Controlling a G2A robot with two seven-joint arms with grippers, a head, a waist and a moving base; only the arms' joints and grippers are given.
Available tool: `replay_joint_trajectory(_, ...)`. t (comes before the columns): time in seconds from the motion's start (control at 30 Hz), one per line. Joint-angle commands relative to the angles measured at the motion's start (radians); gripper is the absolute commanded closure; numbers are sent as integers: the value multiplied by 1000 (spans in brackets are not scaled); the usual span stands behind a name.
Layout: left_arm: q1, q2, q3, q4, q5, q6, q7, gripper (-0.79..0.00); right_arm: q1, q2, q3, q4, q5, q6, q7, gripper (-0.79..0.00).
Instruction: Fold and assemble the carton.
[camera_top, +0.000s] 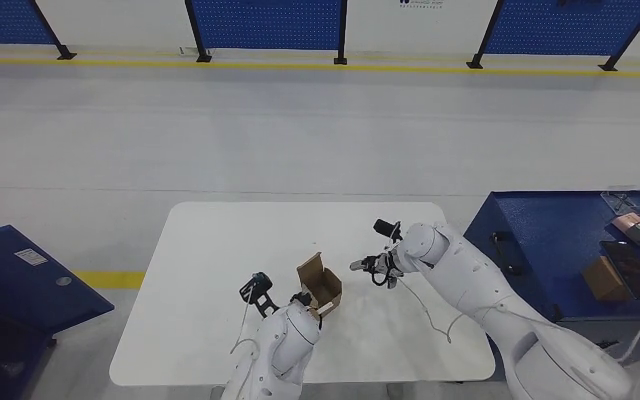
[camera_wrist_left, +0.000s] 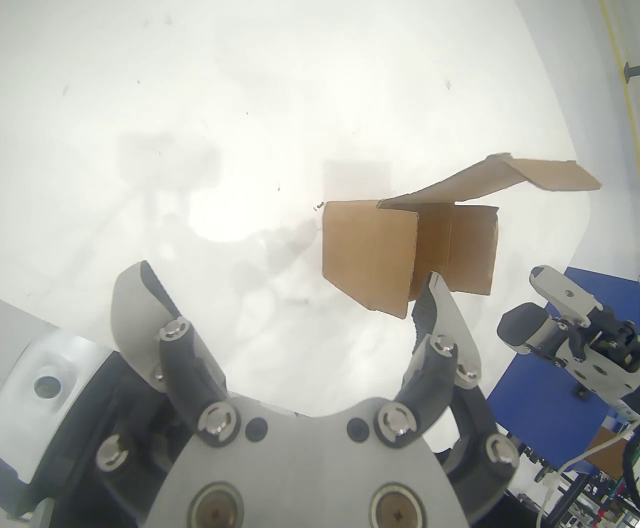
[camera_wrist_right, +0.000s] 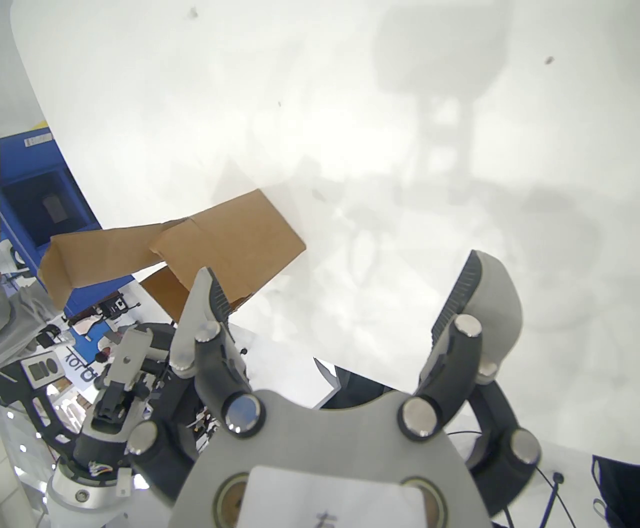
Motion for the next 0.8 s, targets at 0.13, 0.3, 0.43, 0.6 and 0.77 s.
replay_joint_trajectory(0.13, -44, -38, -10, 90, 26, 0, 7, -785, 11, -58, -7, 84, 48, -87, 59, -785)
replay_joint_trajectory(0.3, -73, -55, -8, 123, 19, 0, 6, -785, 23, -99, -18, 150, 40, -115, 62, -785)
replay_joint_trajectory(0.43, -87, -61, 1, 101, -28, 0, -4, -785, 39, -120, -8, 201, 51, -161, 64, -785)
replay_joint_trajectory(0.6, -67, -51, 2, 26, -49, 0, 17, -785, 58, -125, 32, 256, 106, -224, 85, -785)
replay_joint_trajectory(0.77, -67, -51, 2, 26, -49, 0, 17, -785, 58, -125, 32, 256, 106, -224, 85, -785)
